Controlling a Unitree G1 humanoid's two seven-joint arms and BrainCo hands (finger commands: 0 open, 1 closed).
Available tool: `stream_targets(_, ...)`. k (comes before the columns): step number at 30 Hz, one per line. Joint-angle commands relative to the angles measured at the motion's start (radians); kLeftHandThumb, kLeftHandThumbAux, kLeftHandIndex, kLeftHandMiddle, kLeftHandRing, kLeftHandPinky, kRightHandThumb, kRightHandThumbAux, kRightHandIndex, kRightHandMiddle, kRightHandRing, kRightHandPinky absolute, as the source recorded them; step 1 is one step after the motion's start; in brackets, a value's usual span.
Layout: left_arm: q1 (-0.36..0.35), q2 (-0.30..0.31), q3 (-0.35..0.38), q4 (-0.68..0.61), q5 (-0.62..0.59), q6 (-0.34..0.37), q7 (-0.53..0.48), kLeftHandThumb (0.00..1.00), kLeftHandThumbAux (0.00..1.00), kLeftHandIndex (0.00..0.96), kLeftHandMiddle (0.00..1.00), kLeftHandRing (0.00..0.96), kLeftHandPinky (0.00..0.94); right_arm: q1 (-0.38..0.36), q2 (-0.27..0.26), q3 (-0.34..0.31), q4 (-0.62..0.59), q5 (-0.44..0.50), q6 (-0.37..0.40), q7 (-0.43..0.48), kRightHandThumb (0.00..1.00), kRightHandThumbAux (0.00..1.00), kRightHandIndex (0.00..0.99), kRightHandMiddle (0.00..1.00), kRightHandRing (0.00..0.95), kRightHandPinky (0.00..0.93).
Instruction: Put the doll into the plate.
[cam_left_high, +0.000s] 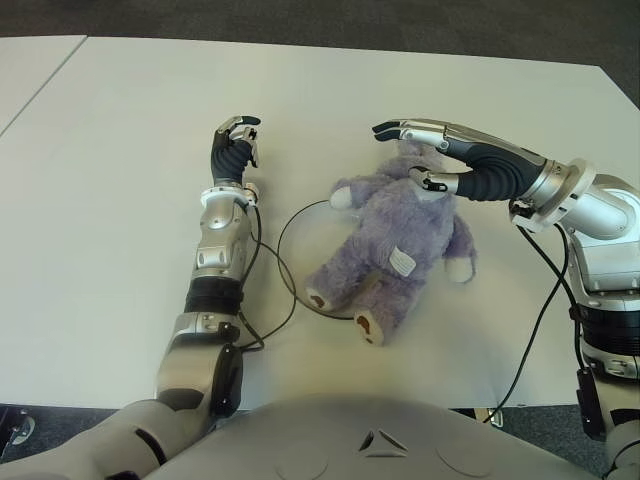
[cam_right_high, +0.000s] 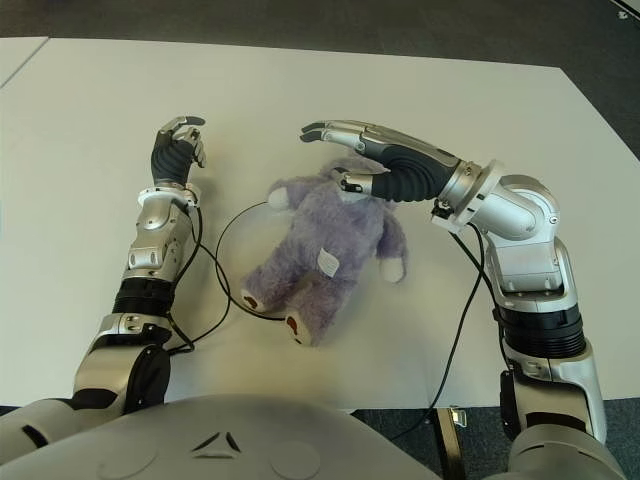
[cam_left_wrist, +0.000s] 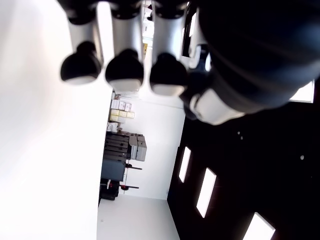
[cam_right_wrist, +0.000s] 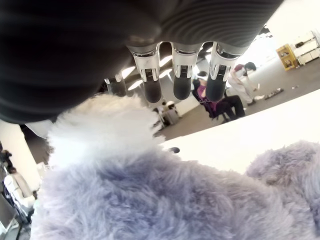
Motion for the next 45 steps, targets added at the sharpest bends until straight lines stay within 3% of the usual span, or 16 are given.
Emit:
stream_targets(1,0.018,-0.006,-0.011,-0.008,0.011,0.015,0.01,0.708,0.705,0.442,0.858,0.859,0.822,-0.01,-0.016,0.007,0.016,-0.039,-0.031,-0.003,0.685,0.228,0.0,0.0,0.0,0.0)
stream_targets(15,0.021,-0.009,-0.01,-0.01,0.014,0.008,0.01,0.708,0.705,0.442,0.862,0.864,0.828,0.004,-0.038,-0.004,-0.023,-0.057,0.001,-0.001,0.641,0.21,0.0,0.0,0.0,0.0)
stream_targets(28,0.027,-0.012,-0.01,-0.022,0.012,0.02,0.016,0.708,0.705,0.442,0.858,0.86,0.827,-0.03,-0.15,0.014,-0.028,-0.03,0.0,0.132,0.575,0.178,0.0,0.0,0.0,0.0)
stream_targets(34,0.029,-0.013,-0.007,-0.024,0.007,0.024,0.015,0.709,0.705,0.442,0.853,0.857,0.826,-0.043,-0.174,0.029,-0.017,0.002,-0.022,0.19,0.568,0.168,0.0,0.0,0.0,0.0)
stream_targets(39,0.03,-0.013,-0.007,-0.024,0.007,0.024,0.014,0.709,0.704,0.442,0.853,0.857,0.826,-0.042,-0.182,0.026,0.004,0.025,-0.091,0.214,0.552,0.167,0.0,0.0,0.0,0.0)
stream_targets(45,0.033,-0.012,-0.006,-0.03,0.005,0.027,0.01,0.709,0.704,0.442,0.855,0.859,0.826,-0.052,-0.202,0.037,0.011,0.063,-0.101,0.27,0.535,0.169,0.0,0.0,0.0,0.0)
